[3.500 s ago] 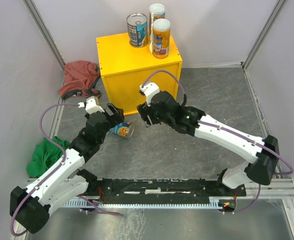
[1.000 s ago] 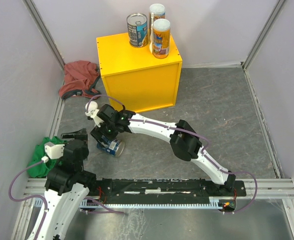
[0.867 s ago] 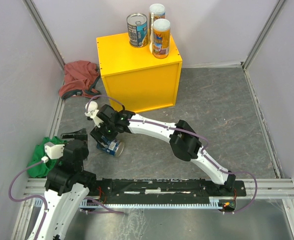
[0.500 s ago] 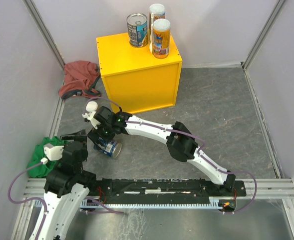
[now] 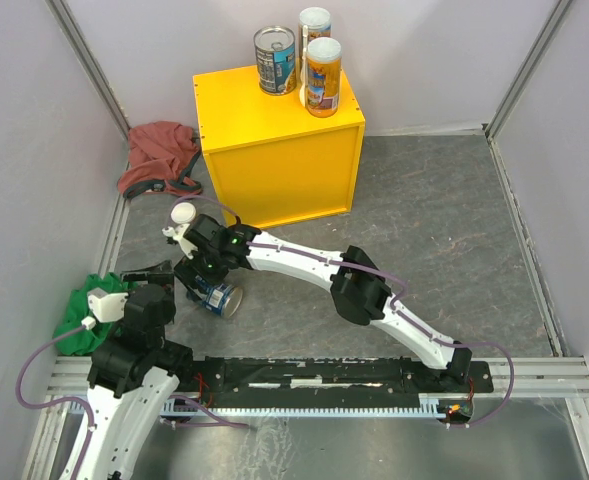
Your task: Place and organize the canned foods onto the counter
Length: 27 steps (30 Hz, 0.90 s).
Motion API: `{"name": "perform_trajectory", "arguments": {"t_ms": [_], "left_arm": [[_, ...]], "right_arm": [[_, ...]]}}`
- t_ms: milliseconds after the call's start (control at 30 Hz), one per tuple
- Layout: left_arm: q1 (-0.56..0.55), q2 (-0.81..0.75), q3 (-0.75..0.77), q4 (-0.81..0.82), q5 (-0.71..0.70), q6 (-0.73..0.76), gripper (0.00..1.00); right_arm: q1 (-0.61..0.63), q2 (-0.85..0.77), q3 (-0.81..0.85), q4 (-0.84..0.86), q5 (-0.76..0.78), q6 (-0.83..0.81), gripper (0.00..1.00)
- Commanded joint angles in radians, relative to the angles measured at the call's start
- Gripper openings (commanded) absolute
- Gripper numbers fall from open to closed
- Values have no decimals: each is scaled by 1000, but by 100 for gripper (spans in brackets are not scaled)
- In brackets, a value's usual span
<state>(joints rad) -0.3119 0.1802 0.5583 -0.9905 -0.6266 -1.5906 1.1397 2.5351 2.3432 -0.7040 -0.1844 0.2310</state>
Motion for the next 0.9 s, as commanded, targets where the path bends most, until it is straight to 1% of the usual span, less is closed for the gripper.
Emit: {"name": "perform_trajectory", "arguments": {"t_ms": [0, 100, 167, 233, 300, 367, 400, 567, 867], "left_arm": [[-1, -14, 20, 12, -21, -39, 97], [-1, -15, 17, 16, -20, -39, 97], [-1, -17, 16, 16, -21, -39, 97], [-2, -21, 13, 18, -22, -39, 97], [-1, -27, 12, 19, -26, -40, 96], [-1, -31, 12, 19, -34, -40, 96], [-1, -33, 15, 19, -35, -40, 96], [-1, -31, 14, 33, -43, -32, 96], [-1, 2, 8, 82, -30, -14, 96]], "right_arm": [[3, 122, -1, -196, 115, 2, 88], [2, 133, 4, -228, 120, 8, 83], [2, 128, -5, -236, 125, 12, 75], [4, 87, -58, -208, 131, 15, 67], [2, 24, -136, -153, 144, 21, 60], [0, -45, -197, -111, 159, 27, 51], [-2, -74, -223, -94, 164, 31, 49], [-21, -232, -355, 1, 189, 57, 43], [-47, -461, -552, 147, 251, 73, 42]]}}
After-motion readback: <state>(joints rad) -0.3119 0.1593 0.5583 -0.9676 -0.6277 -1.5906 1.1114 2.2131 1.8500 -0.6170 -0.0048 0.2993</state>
